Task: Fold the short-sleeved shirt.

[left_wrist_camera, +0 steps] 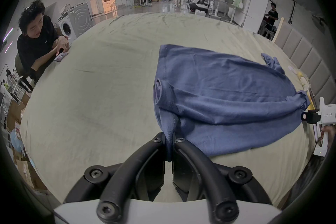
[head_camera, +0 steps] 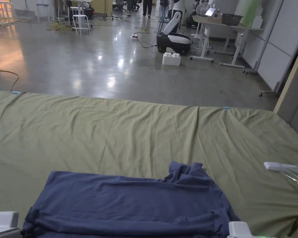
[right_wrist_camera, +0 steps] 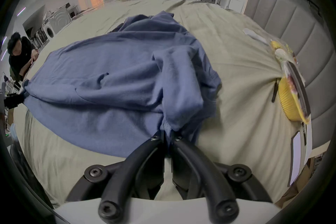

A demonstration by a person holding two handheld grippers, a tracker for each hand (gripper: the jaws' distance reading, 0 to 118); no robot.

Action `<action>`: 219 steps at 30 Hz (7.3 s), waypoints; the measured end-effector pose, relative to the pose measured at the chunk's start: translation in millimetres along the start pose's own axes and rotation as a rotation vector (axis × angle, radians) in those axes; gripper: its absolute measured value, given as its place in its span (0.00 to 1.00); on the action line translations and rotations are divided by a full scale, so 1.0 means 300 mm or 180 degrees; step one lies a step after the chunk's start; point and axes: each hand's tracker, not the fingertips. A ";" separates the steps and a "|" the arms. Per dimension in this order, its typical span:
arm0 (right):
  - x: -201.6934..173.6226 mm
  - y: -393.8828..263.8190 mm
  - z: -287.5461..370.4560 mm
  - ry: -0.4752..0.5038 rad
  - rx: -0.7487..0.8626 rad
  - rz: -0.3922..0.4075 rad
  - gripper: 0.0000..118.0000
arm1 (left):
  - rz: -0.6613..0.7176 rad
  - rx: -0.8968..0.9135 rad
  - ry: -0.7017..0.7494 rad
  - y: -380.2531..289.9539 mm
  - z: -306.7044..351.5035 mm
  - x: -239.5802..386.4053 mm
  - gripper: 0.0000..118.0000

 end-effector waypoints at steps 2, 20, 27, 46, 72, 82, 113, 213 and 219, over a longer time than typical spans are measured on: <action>0.006 0.016 0.042 0.0013 0.0075 -0.0067 0.05 | 0.0025 0.0075 -0.0042 0.015 0.026 -0.002 0.05; 0.045 -0.054 0.411 0.0155 0.0219 0.0151 0.05 | 0.0209 0.0370 -0.0220 -0.048 0.368 -0.080 0.05; -0.018 -0.270 0.373 0.0019 -0.0266 0.0426 0.05 | -0.0049 -0.0225 -0.0023 -0.275 0.336 -0.046 0.05; -0.096 -0.250 0.446 -0.0476 0.0153 0.0288 0.62 | -0.0196 0.0055 0.0070 -0.238 0.310 -0.026 0.50; -0.418 -0.002 0.631 -0.0460 0.3185 0.0051 0.01 | -0.0080 0.2396 0.0145 -0.023 0.532 0.285 0.03; -0.371 -0.003 0.558 -0.0306 0.2867 0.0002 0.01 | 0.0139 0.1167 0.0058 0.096 0.233 0.045 0.03; -0.057 0.139 0.119 -0.0266 0.0884 -0.0250 0.46 | -0.0035 -0.0122 -0.0017 0.245 -0.281 0.015 0.04; -0.435 0.070 0.633 -0.0432 0.3116 -0.0069 0.01 | -0.0118 0.2424 0.0061 0.060 0.511 0.360 0.01; -0.425 0.072 0.618 -0.0377 0.3045 0.0031 0.01 | 0.0117 0.1994 -0.0207 0.035 0.471 0.209 0.01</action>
